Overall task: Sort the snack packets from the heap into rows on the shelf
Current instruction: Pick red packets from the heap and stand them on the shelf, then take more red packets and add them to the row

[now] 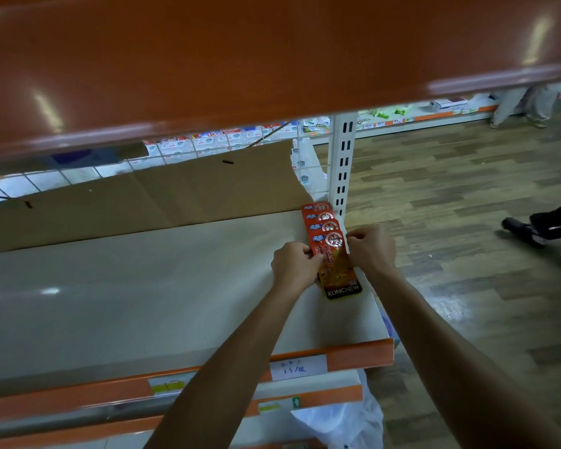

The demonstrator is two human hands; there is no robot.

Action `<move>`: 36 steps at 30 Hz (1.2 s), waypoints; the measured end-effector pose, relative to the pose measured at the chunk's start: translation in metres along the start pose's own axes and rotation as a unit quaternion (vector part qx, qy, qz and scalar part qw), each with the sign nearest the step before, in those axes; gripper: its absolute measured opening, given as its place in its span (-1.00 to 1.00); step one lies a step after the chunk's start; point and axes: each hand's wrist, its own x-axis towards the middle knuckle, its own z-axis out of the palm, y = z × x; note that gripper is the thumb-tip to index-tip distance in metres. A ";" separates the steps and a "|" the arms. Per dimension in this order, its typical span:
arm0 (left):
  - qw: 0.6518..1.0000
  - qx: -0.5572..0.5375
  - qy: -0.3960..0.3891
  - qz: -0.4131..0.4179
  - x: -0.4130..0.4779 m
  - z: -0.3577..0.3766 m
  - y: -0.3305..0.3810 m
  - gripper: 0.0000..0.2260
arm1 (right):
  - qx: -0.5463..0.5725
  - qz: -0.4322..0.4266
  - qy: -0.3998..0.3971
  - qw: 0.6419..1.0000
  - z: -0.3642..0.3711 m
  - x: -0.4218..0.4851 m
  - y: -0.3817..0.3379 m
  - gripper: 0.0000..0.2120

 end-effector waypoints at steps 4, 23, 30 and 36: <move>0.999 0.023 0.021 0.008 -0.001 -0.007 -0.005 -0.73 | -0.018 -0.075 0.062 0.995 0.006 -0.015 -0.013 -0.81; 0.956 0.224 0.183 0.040 -0.066 -0.230 -0.204 -0.64 | -0.108 -0.312 -0.105 0.938 0.228 -0.197 -0.146 -0.76; 0.948 0.241 0.205 -0.026 -0.097 -0.323 -0.301 -0.59 | -0.107 -0.369 -0.125 0.915 0.317 -0.278 -0.205 -0.82; 0.940 0.221 0.243 -0.088 -0.099 -0.379 -0.349 -0.55 | -0.120 -0.402 -0.162 0.893 0.374 -0.307 -0.249 -0.74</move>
